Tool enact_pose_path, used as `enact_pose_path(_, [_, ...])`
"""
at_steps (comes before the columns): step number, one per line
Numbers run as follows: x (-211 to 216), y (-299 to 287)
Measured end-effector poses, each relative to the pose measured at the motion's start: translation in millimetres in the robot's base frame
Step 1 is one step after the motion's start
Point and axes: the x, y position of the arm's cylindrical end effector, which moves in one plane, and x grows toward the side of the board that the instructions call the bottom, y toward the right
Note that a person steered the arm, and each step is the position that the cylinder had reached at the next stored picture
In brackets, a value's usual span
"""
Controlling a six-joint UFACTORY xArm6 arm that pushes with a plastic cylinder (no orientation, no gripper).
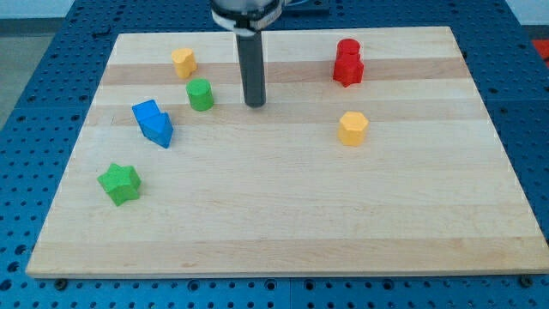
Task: Slide green circle down towards the bottom
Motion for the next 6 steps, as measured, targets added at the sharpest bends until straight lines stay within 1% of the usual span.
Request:
enact_pose_path(1, [-43.2, -31.1])
enact_pose_path(2, [-53.6, -79.5])
enact_pose_path(3, [-38.8, -96.6])
enact_pose_path(6, [60.4, -79.6])
